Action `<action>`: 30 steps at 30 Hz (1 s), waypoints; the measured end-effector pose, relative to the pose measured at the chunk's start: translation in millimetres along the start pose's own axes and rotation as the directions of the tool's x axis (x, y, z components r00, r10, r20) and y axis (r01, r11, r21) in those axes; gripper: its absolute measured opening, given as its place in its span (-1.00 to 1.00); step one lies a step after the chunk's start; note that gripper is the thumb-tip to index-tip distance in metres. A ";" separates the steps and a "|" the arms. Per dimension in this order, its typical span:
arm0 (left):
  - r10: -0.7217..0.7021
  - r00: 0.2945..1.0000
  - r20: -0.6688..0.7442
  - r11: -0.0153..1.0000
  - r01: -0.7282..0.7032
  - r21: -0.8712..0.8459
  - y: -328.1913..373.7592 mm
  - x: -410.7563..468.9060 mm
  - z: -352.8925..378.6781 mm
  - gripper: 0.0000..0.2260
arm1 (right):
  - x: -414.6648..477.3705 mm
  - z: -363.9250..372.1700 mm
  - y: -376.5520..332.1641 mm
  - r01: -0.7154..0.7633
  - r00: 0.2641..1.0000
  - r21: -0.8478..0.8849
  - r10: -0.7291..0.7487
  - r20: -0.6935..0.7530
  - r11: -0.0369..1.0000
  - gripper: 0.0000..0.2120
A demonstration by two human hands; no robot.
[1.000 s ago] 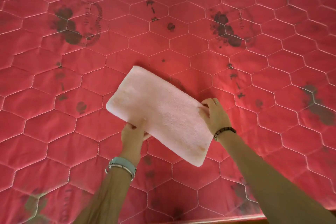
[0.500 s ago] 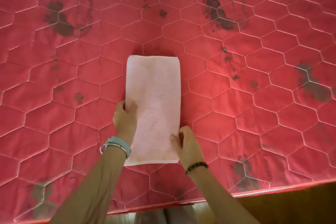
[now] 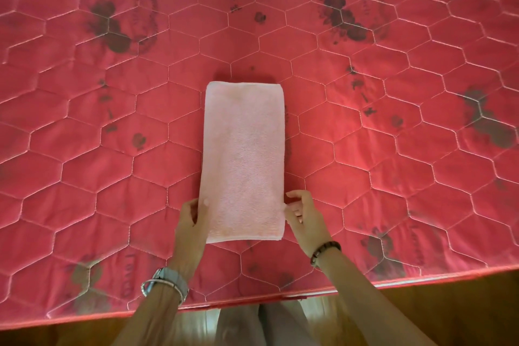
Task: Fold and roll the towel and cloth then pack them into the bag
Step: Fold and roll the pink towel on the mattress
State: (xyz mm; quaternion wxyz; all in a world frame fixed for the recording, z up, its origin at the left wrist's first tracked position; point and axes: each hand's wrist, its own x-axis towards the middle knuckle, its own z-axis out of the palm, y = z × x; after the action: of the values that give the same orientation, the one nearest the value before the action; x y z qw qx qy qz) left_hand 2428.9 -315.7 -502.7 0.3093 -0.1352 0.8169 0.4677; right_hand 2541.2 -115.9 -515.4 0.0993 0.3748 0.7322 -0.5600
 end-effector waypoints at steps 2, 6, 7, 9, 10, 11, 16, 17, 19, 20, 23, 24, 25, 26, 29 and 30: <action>0.009 1.000 0.027 1.000 -0.008 -0.023 -5.0 -3.8 -4.5 -0.73 | -1.3 -1.1 -1.7 -0.021 0.997 -0.027 0.022 0.070 0.999 -0.66; 0.078 0.996 0.033 0.994 -0.075 -0.082 -8.0 -13.1 -8.6 -0.69 | -8.5 3.6 2.6 0.001 0.989 -0.029 0.003 0.150 1.000 -0.56; 0.104 0.994 0.023 0.990 -0.101 -0.100 -9.2 -14.2 -9.6 -0.68 | -10.9 5.0 3.4 0.002 0.989 0.003 -0.002 0.149 1.000 -0.57; 0.145 0.989 0.014 0.982 -0.142 -0.121 -12.2 -14.4 -12.8 -0.74 | -16.2 7.2 3.6 0.030 0.991 0.062 -0.038 0.130 0.998 -0.64; 0.156 0.988 0.018 0.981 -0.152 -0.122 -13.2 -13.2 -14.6 -0.80 | -18.8 8.2 3.2 0.060 0.991 0.084 -0.069 0.114 0.995 -0.71; 0.151 0.988 0.033 0.982 -0.146 -0.123 -13.7 -12.6 -16.4 -0.84 | -20.9 8.8 2.8 0.088 0.990 0.092 -0.097 0.099 0.992 -0.78; -0.034 0.988 0.153 0.950 0.079 -0.301 -14.0 -8.4 -26.6 -0.60 | -25.3 7.1 3.1 0.054 0.991 0.088 -0.064 0.115 0.995 -0.54; -0.046 0.983 0.178 0.936 0.105 -0.336 -13.4 -8.4 -28.7 -0.58 | -25.8 6.2 3.0 0.047 0.991 0.093 -0.058 0.118 0.995 -0.45; -0.064 0.970 0.234 0.902 0.156 -0.402 -14.7 -6.6 -34.1 -0.55 | -27.3 5.9 2.8 0.047 0.991 0.107 -0.060 0.122 0.993 -0.31; -0.062 0.962 0.266 0.892 0.173 -0.417 -14.4 -6.8 -36.7 -0.53 | -28.0 6.2 2.4 0.045 0.990 0.124 -0.061 0.123 0.991 -0.29; 0.029 0.943 0.330 0.952 0.075 -0.297 -15.8 -7.8 -44.3 -0.44 | -30.0 7.9 -1.6 0.045 0.994 0.143 -0.058 0.089 0.989 -0.38; 0.073 0.934 0.349 0.969 0.017 -0.248 -17.7 -7.1 -45.9 -0.40 | -30.3 8.5 -3.5 0.060 0.995 0.142 -0.070 0.066 0.988 -0.43; 0.106 0.924 0.367 0.975 -0.024 -0.221 -19.1 -6.1 -46.8 -0.37 | -30.7 9.1 -5.6 0.077 0.996 0.139 -0.083 0.039 0.987 -0.48; 0.130 0.916 0.380 0.978 -0.056 -0.199 -20.4 -4.7 -46.9 -0.35 | -30.9 10.0 -7.6 0.095 0.995 0.139 -0.098 0.013 0.986 -0.54; 0.204 0.917 0.343 0.978 -0.175 -0.113 -21.5 0.0 -43.7 -0.30 | -28.4 12.2 -10.6 0.123 0.991 0.133 -0.116 -0.061 0.983 -0.63; 0.223 0.921 0.319 0.975 -0.205 -0.089 -20.3 1.2 -41.7 -0.33 | -27.2 12.8 -10.1 0.132 0.989 0.088 -0.125 -0.082 0.987 -0.66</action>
State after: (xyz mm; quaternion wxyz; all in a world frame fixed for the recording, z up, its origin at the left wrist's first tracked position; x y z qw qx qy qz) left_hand 2422.6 -361.6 -501.8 0.3836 0.0258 0.7514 0.5362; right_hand 2550.1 -140.2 -497.0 0.0174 0.3522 0.7311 -0.5841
